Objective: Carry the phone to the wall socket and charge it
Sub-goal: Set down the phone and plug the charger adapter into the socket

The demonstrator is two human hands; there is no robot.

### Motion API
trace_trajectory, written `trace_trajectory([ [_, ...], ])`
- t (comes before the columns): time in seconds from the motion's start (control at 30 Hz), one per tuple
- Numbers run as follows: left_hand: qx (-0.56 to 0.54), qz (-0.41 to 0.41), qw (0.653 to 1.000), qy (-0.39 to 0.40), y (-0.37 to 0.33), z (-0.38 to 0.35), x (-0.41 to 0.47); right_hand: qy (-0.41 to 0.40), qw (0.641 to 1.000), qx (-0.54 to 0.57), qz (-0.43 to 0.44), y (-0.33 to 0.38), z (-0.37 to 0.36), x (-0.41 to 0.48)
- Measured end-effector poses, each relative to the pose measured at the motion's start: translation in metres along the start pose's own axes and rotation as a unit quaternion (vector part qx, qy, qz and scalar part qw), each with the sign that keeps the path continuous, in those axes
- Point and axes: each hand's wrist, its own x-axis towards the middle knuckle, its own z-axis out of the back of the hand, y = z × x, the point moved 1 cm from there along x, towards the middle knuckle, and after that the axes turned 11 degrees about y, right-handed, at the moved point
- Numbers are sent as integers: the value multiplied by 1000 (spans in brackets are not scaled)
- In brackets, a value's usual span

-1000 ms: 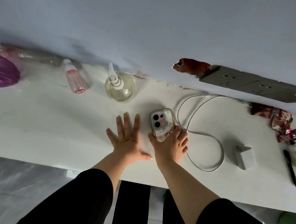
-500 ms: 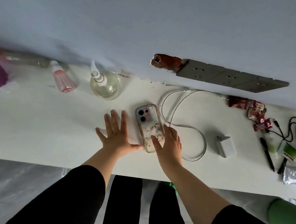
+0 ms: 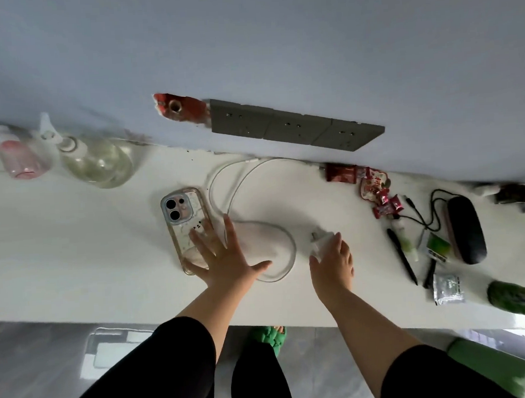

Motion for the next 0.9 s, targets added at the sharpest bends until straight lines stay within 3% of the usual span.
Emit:
trace_trajectory([
  [0.23,-1,22,1000,2,13,9,7,-18,996,64,65,25,13,-10],
  [0.33,-7,23,1000,16,14,10,9,62,979,163,108,49,21,-16],
  [0.5,-10,19,999,39,14,10,11,268,859,424,101,87,34,-25],
  [0.63,-14,30,998,55,12,13,12,282,791,522,146,115,45,-21],
  [0.9,-23,35,996,77,10,16,9,245,764,571,171,140,69,-10],
])
